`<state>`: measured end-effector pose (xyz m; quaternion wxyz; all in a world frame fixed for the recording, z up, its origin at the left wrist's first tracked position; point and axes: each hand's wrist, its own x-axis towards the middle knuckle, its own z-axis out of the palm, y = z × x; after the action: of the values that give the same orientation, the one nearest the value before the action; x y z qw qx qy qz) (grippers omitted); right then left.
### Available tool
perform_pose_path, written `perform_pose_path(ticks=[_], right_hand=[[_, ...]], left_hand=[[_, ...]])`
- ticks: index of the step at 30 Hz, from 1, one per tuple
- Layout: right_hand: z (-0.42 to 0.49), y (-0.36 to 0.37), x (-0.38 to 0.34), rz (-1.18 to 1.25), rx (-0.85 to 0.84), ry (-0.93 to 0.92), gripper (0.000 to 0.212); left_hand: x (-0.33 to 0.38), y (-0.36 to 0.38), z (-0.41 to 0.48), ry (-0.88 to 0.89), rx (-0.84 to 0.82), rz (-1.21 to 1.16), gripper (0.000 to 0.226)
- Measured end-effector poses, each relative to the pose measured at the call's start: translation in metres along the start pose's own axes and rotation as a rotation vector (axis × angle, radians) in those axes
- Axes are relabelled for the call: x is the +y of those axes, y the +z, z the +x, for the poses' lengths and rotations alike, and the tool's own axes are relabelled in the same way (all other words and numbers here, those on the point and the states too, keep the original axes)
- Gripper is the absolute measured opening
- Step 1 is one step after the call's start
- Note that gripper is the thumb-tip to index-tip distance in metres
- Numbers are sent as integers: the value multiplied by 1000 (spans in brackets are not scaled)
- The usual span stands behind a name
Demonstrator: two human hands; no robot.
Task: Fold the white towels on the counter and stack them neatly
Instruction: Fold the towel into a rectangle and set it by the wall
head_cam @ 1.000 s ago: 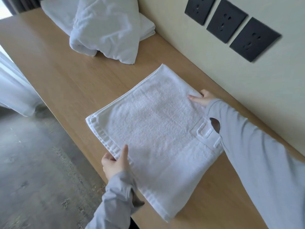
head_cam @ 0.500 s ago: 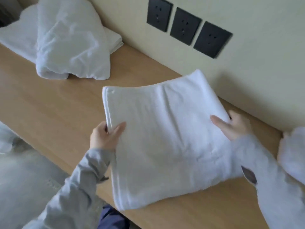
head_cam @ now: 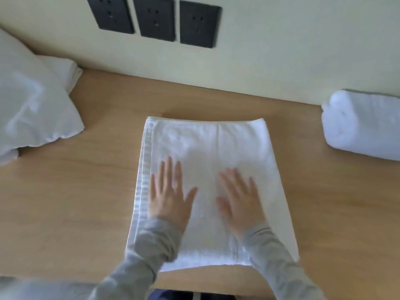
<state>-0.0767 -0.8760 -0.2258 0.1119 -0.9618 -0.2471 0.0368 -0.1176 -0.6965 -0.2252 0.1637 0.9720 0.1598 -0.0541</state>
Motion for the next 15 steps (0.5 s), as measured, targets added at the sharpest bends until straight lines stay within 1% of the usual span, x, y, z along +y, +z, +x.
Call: perform_pose_path(ticks=[1,2,4,6,8,10,12,13,15], right_hand=[[-4,6,-6,-46,-52,-48,56],[-8,10,-5,-79,-82,-57,57],[-19,12,15,-96,-95,12,59],[-34,10,40,-106,-76,112,61],[-42,6,56,-96,-77,193,61],[-43,0,59,-63,-89,205,61],[-48,-6,61,-36,-117,145,64],[-53,-10,63,-28,-140,83,66],[-70,-16,69,-46,-194,-78,70]], left_hand=[[5,8,-12,60,-35,35,76],[3,15,-20,96,-53,62,74],[-15,20,-31,126,-42,98,72],[-39,17,-35,101,-15,114,70],[-53,13,-38,74,-36,96,71],[-56,9,-39,85,-49,63,74],[-54,3,-39,123,-44,50,77],[-54,0,-40,169,-42,49,79],[-56,-2,-47,354,-58,54,78]])
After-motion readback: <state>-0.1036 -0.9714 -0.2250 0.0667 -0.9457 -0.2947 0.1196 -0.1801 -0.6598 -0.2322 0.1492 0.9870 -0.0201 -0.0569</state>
